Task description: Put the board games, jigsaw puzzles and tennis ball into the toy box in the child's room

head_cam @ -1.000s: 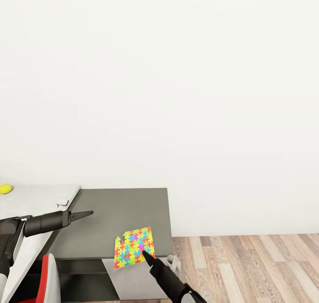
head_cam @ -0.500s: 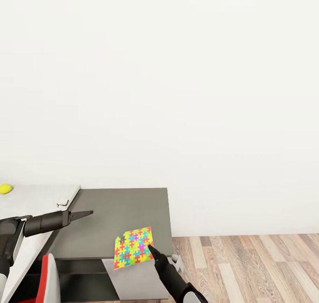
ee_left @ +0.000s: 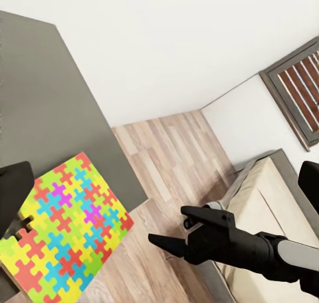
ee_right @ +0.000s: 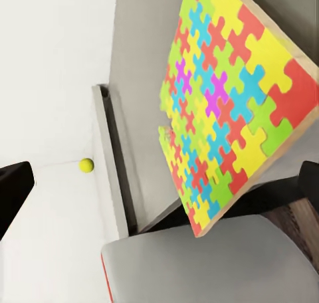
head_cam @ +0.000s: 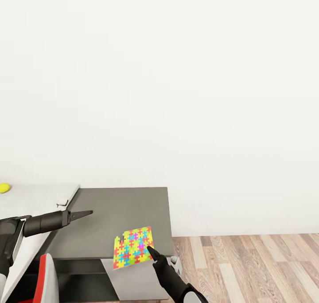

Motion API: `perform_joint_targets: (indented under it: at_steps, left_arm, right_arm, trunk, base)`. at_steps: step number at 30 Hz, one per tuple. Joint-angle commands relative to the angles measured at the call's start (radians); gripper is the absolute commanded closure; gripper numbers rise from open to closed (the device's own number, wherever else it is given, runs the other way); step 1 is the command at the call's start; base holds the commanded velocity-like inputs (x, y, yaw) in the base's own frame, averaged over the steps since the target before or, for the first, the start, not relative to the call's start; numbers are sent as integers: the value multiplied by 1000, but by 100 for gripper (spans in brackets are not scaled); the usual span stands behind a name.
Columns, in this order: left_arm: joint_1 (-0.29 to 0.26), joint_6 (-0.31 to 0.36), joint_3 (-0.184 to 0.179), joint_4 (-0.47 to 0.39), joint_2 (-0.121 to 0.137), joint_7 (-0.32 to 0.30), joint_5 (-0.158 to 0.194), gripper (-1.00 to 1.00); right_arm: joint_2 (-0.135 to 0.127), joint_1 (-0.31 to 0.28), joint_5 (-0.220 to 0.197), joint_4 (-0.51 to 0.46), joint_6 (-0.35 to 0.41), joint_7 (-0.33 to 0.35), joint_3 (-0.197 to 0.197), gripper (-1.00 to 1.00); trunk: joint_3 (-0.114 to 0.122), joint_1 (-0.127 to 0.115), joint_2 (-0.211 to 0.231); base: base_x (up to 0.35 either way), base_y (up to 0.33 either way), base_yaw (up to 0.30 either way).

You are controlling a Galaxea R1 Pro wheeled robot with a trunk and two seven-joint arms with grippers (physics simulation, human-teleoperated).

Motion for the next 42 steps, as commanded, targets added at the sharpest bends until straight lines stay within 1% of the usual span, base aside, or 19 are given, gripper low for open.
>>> perform_joint_targets:
  at_steps: [1, 10, 14, 17, 18, 22, 26, 39, 42]
  left_arm:
    - [-1, 10, 2, -1, 0, -9, -10, -100]
    - [-1, 10, 1, -1, -1, -9, -10, -100]
    - [-1, 10, 1, -1, -1, -9, -10, -100]
    - [-1, 10, 1, -1, -1, -9, -10, -100]
    - [-1, 10, 1, -1, -1, -9, -10, -100]
    - [-1, 10, 2, -1, -1, -9, -10, -100]
    - [-1, 10, 4, -1, 0, -9, -10, -100]
    - [-1, 10, 4, -1, 0, -9, -10, -100]
    - [-1, 10, 4, -1, 0, -9, -10, -100]
  right_arm:
    - [0, -1, -11, 0, 5, 2, 0, -100]
    - [0, -2, -15, 1, 9, 1, 0, -100]
    - [0, -2, -18, 3, 23, 0, 0, -100]
    - [0, -4, -31, 3, 52, -15, 0, -100]
    - [0, -4, -41, 3, 62, -30, 0, -100]
    - [0, -22, -77, 4, 78, -85, 0, -100]
    - [0, -34, -91, 4, 80, -101, 0, -100]
    - [0, -45, -87, 3, 82, -98, 0, -100]
    - [0, -45, -86, 3, 82, -98, 2, -100]
  trunk:
    - [-5, 4, -9]
    - [-33, 39, -72]
    - [-45, 54, -100]
    - [-55, 65, -121]
    - [-58, 69, -128]
    - [-70, 85, -156]
    - [-83, 100, -184]
    - [-124, 150, -275]
    - [-124, 150, -275]
  base:
    - [0, 0, 0]
    - [0, 0, 0]
    - [0, 0, 0]
    - [0, 0, 0]
    - [0, 0, 0]
    - [0, 0, 0]
    - [0, 0, 0]
    - [0, 0, 0]
    - [0, 0, 0]
